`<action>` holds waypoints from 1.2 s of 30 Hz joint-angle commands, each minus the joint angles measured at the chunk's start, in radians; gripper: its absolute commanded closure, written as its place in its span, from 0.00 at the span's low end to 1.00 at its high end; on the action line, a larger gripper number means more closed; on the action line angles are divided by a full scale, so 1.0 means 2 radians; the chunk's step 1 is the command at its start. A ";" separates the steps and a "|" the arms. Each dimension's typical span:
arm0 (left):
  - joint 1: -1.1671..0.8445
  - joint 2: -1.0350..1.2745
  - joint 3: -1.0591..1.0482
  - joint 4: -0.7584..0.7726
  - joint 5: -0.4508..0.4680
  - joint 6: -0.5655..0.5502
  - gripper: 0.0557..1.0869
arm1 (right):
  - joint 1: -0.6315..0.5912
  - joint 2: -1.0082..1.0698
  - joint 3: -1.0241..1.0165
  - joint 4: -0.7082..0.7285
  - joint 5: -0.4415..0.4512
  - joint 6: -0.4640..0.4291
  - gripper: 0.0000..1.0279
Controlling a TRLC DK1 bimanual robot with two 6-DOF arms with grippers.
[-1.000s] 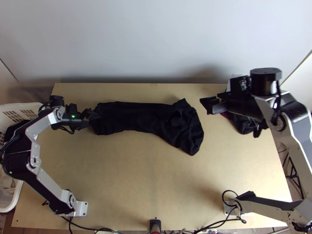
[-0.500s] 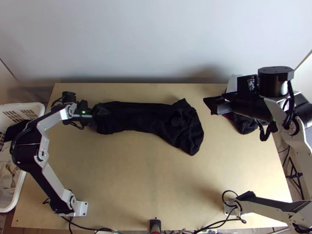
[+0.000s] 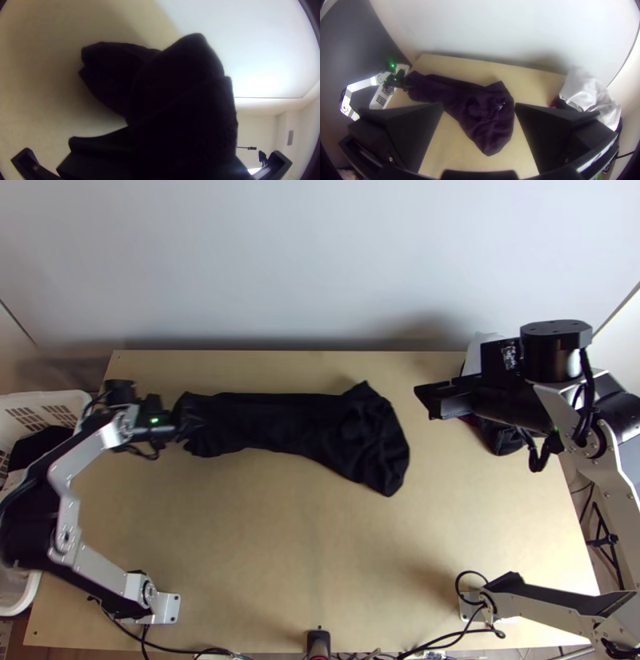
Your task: Fold the t-shirt
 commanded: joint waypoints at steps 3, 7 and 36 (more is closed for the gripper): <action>0.111 -0.115 -0.049 -0.135 0.025 0.111 0.96 | 0.014 -0.003 -0.031 0.028 0.000 0.002 0.04; 0.153 -0.135 -0.049 -0.231 0.025 0.189 0.96 | 0.020 -0.006 -0.041 0.040 0.000 0.004 0.04; -0.347 0.038 0.279 -0.192 -0.120 -0.035 0.96 | 0.032 -0.073 -0.142 0.110 0.006 0.034 0.04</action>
